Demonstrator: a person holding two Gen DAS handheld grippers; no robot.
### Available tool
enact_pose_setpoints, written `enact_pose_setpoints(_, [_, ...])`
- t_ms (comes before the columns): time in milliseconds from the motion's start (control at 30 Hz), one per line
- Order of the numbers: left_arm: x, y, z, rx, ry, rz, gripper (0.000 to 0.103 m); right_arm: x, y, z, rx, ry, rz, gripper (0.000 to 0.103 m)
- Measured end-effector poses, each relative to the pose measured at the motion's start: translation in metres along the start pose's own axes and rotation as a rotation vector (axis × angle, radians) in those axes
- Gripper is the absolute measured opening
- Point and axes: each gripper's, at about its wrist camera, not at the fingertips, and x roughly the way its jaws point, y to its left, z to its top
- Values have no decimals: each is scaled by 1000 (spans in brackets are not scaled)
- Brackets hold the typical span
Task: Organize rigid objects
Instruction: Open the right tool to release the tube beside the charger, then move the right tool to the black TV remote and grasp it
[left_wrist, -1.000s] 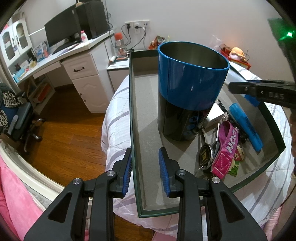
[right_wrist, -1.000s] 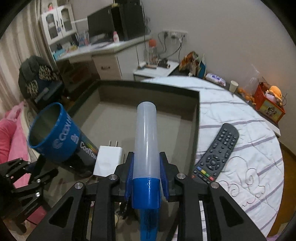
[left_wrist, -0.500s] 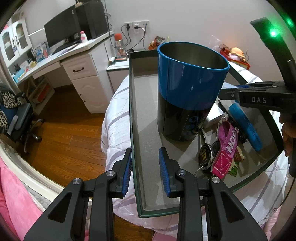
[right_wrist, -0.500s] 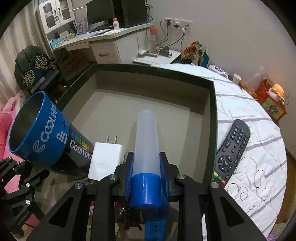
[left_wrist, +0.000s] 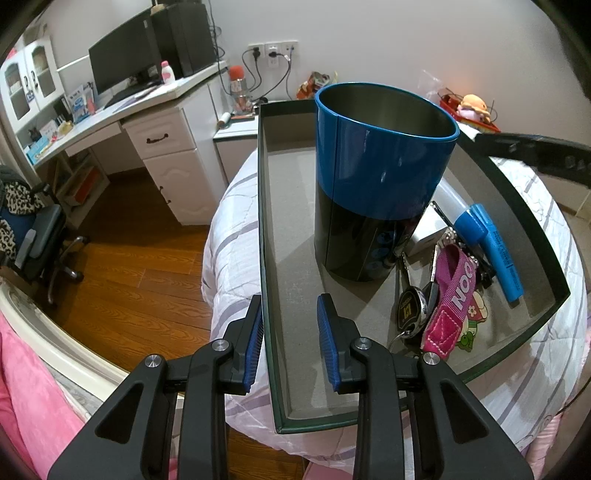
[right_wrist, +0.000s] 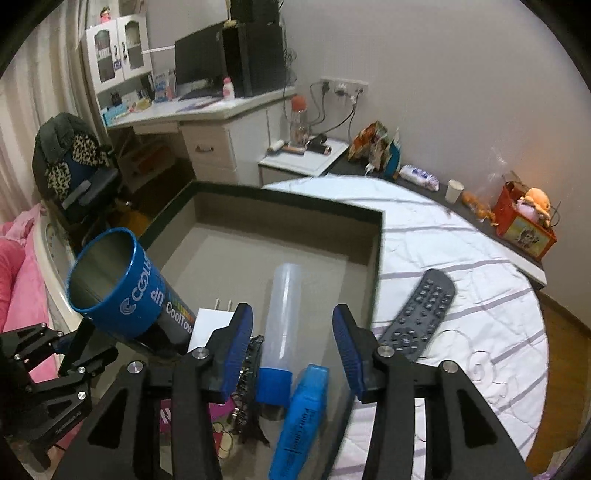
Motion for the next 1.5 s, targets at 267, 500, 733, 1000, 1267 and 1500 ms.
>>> enact_pose_setpoints(267, [0,1,0,0,0,0,28,-29,-50,-14,120,-74,-71,58])
enact_pose_setpoints(500, [1,-1,-1,1,1,4,28,-8,-93,-35,210,0,-103,58])
enact_pose_setpoints(733, [1,0,-1,2,2,11,28,23,-104,-33,241,54,-70,58])
enact_pose_setpoints(1000, [1,0,-2,3,2,12,28,57,-108,-17,242,119,-51,58])
enact_pose_setpoints(1267, [0,-1,-1,12,2,8,29,68,-116,-10,262,138,-35,62])
enact_pose_setpoints(1500, [1,-1,0,14,2,5,29,79,-133,-13,298,192,11,72])
